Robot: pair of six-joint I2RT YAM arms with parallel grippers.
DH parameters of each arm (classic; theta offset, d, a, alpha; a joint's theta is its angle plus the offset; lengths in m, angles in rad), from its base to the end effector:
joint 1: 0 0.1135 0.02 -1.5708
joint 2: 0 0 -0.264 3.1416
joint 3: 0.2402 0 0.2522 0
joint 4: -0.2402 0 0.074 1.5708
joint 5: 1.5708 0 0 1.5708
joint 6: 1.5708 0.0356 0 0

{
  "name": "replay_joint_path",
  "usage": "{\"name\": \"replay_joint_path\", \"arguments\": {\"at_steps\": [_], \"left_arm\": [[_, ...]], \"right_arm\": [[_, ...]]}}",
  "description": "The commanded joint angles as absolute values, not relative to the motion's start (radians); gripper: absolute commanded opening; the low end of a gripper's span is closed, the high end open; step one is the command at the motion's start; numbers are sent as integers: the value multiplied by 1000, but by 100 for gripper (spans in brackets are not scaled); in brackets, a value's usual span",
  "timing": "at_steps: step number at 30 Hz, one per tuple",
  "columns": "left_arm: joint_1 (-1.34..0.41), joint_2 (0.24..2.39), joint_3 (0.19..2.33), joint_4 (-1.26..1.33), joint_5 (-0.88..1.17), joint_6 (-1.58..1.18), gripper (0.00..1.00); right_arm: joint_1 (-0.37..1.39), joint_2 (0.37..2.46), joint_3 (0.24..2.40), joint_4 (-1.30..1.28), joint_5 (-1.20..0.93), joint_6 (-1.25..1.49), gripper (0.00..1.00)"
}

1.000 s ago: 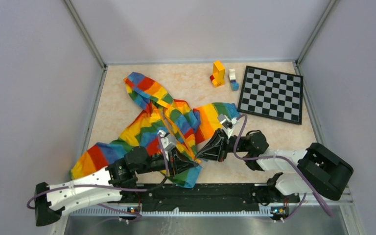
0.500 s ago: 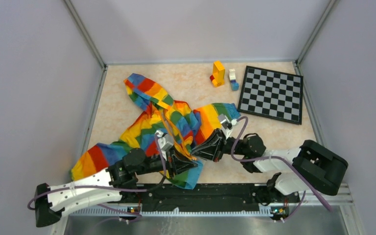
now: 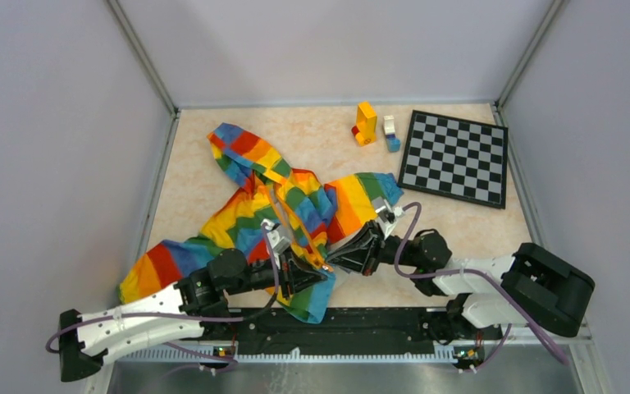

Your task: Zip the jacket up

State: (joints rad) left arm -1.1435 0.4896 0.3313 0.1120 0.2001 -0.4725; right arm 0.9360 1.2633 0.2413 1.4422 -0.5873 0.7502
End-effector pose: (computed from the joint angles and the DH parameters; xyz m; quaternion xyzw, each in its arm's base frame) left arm 0.0545 -0.1368 0.2532 0.3021 0.6568 -0.5466 0.4225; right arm 0.1108 0.1838 0.2297 -0.2901 0.4960 0.7044 0.4166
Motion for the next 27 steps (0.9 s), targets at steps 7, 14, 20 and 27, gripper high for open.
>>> {"name": "replay_joint_path", "arguments": {"at_steps": [7,14,20,27], "left_arm": [[-1146,522,394,101,207,-435,1],[-1146,603,426,127,366,-361,0],[-1146,632,461,47,420,-318,0],[-1146,557,442,11,248,-382,6]], "right_arm": [[950,1271,273,1547,-637,762,0],[950,1368,306,1719,-776,875,0],[933,1329,305,1687,-807,873,0],[928,1297,310,1658,-821,868,0]]}}
